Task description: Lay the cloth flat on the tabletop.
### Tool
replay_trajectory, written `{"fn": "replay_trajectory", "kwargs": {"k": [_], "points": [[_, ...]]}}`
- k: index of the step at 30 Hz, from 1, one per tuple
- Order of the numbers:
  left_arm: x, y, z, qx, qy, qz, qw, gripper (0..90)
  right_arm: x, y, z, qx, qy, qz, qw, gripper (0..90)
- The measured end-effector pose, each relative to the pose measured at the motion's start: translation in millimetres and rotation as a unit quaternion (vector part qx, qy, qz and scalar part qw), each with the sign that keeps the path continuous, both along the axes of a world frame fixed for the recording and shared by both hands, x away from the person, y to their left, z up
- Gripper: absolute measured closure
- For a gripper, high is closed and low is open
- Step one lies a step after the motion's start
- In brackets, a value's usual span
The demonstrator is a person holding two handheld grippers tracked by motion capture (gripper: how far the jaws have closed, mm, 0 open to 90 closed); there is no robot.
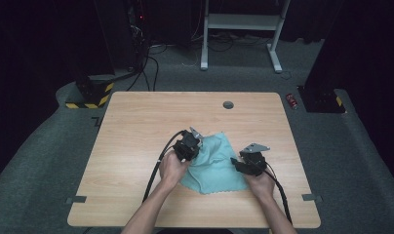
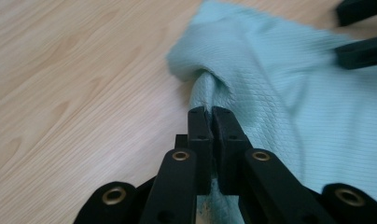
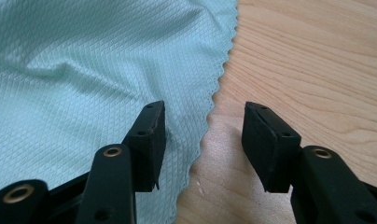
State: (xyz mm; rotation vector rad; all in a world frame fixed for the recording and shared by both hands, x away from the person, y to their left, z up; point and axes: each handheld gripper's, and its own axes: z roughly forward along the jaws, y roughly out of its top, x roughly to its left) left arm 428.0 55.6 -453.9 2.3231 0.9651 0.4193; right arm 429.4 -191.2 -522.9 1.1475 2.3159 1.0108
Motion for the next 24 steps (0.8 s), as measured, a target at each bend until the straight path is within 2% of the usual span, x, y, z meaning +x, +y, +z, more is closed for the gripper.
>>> {"fn": "replay_trajectory", "kwargs": {"k": [2, 4, 6, 8, 10, 13, 16, 18, 20, 24], "points": [[-8.7, -12.7, -4.4, -0.003, 0.031, -0.044, 0.9986, 84.8, 0.0, 0.0, 0.0, 0.000, 0.000, 0.000, 1.0000, 49.7], [-18.0, -27.2, -14.3, 0.013, 0.059, -0.082, 0.9948, 82.2, 0.0, 0.0, 0.0, 0.000, 0.000, 0.000, 1.0000, 49.7], [-25.0, -38.2, -21.8, 0.024, 0.069, -0.111, 0.9912, 78.6, 0.1, -0.1, 0.0, 0.000, 0.000, 0.000, 1.0000, 49.7], [-28.3, -42.4, -21.0, 0.014, 0.067, -0.121, 0.9903, 73.4, 0.1, -0.2, 0.0, -0.001, 0.000, 0.001, 1.0000, 49.7], [-28.1, -38.5, -13.7, -0.021, 0.062, -0.114, 0.9913, 69.8, 0.0, -0.1, 0.0, 0.000, 0.000, 0.000, 1.0000, 49.7], [-23.9, -24.2, -1.5, -0.055, 0.048, -0.074, 0.9946, 66.1, 0.1, -0.1, 0.0, 0.000, 0.000, 0.000, 1.0000, 49.7], [-17.2, -12.8, 0.2, -0.055, 0.055, -0.037, 0.9963, 62.9, 0.0, -0.1, 0.0, 0.000, 0.000, 0.000, 1.0000, 49.7], [-13.1, -9.2, -6.2, -0.054, 0.077, -0.025, 0.9952, 59.4, 0.0, -0.1, 0.0, 0.000, 0.000, 0.000, 1.0000, 49.7], [-10.9, -10.4, -15.6, -0.054, 0.093, -0.021, 0.9940, 56.9, 0.0, -0.1, 0.0, 0.000, 0.000, 0.000, 1.0000, 49.7], [-6.2, -21.2, -25.8, -0.065, 0.099, -0.024, 0.9927, 54.1, 0.1, -0.1, -0.1, 0.000, -0.001, 0.000, 1.0000, 49.7]]}}
